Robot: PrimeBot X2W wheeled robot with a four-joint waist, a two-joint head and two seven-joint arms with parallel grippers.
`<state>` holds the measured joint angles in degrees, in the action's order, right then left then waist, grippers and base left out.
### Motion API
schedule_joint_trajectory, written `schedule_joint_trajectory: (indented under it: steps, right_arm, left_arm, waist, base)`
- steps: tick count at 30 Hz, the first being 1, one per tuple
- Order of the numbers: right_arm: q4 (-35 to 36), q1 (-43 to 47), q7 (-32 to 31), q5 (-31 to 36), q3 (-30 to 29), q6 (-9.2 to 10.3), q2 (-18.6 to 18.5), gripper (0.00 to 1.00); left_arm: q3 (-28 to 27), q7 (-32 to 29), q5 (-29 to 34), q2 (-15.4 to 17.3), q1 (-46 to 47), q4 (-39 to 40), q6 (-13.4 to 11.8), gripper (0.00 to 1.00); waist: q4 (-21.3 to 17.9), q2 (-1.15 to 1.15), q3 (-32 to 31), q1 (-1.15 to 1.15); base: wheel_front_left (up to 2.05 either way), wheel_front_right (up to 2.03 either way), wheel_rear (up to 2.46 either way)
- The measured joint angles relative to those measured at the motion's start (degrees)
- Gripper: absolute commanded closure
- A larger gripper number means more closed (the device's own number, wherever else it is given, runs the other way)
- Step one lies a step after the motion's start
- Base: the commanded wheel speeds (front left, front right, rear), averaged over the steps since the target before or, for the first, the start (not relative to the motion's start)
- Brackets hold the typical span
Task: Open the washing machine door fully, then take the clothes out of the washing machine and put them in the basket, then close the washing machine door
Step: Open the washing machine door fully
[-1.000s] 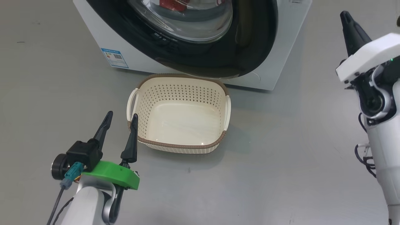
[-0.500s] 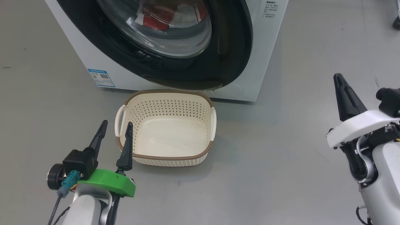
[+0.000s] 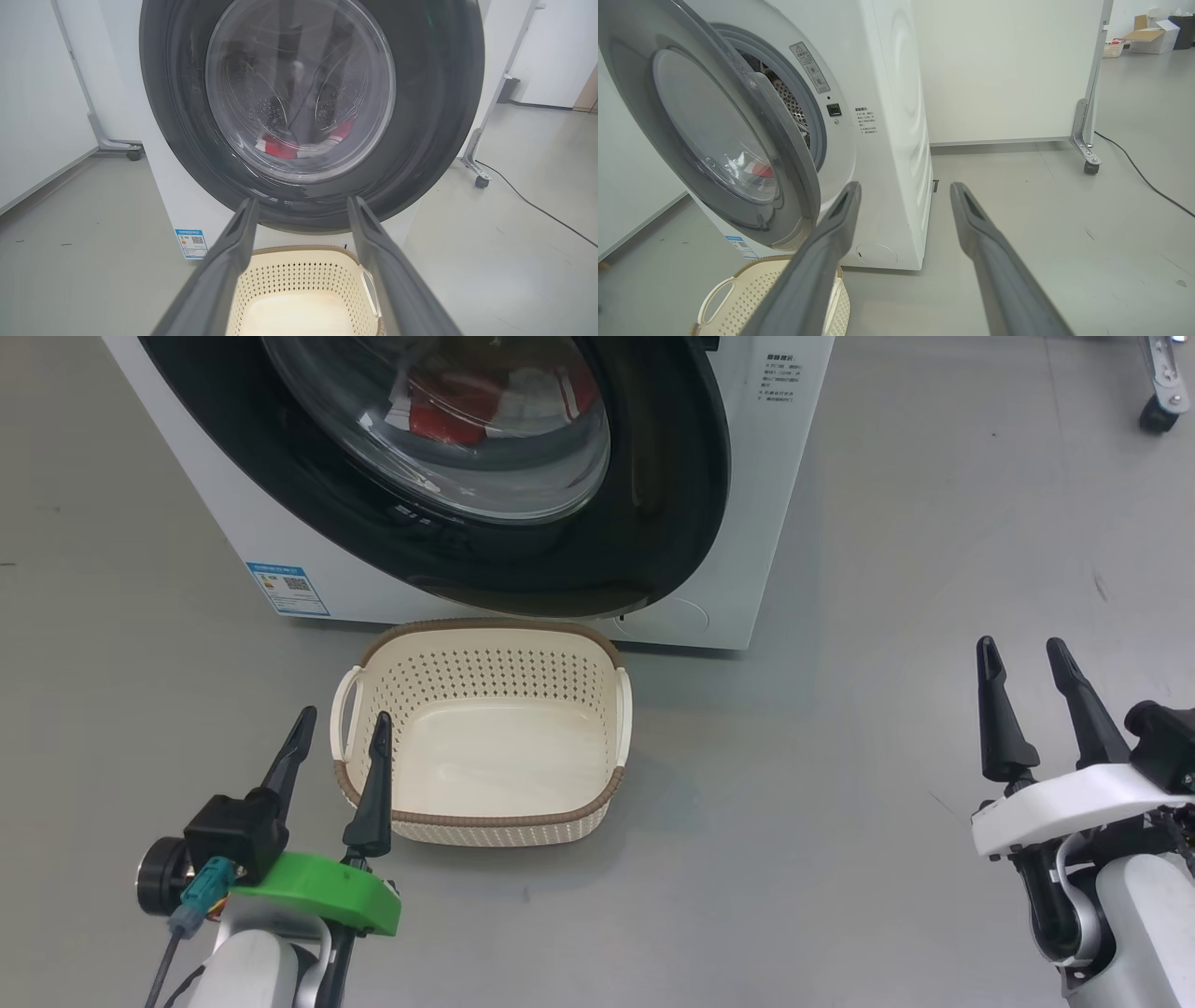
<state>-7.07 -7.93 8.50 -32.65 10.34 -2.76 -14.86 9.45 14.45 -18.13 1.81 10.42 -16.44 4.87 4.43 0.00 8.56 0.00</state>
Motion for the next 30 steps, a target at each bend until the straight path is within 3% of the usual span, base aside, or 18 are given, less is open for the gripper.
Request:
schedule_joint_trajectory:
  steps: [30]
  right_arm:
    - [4.8,3.8,1.0,0.6,0.5,1.91,0.0,0.0]
  left_arm:
    - [0.2,0.0,0.1,0.0,-0.2,0.3,0.0,0.0]
  waist:
    - [0.5,0.0,0.3,0.0]
  base:
    - [0.0,0.0,0.0]
